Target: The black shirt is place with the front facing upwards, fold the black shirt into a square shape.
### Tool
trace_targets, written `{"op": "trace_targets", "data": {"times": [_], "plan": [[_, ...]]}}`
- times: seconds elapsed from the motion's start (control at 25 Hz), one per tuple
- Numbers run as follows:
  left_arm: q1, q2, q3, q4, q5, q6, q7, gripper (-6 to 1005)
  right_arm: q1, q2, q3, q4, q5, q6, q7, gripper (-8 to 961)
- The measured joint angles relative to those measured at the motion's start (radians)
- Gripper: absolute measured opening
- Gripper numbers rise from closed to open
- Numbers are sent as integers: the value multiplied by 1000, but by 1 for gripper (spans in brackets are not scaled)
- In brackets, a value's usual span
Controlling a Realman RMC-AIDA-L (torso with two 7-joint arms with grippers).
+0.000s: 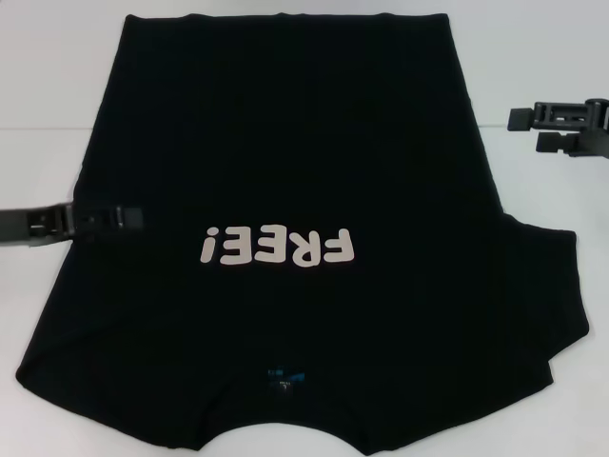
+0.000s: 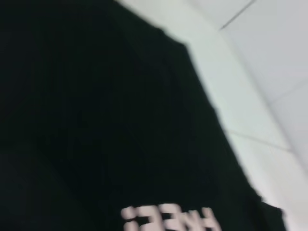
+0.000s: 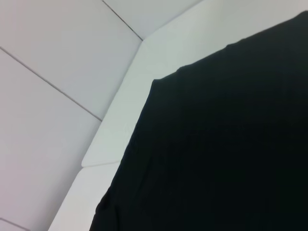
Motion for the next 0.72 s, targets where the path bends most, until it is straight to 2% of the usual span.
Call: {"op": "trace_targets", "data": {"times": [0.16,0.36,0.56,0.72], "plan": [[44,-9,-4,-4,-49,133,284,456,3,-33,-9,25,-3,-31,-12,915],[100,-33,-7,-2,-83,213,500,562,-16,-52,-7,-10,-7,-86,-17,915],[101,-29,19,-39,-65,206,531,604,-37,-88,-9,-9,-22,-134,3,915],[96,-30,12,-37,-70,205,497,607,-43,-107,-13,-49,-123,-205,41,915]]}}
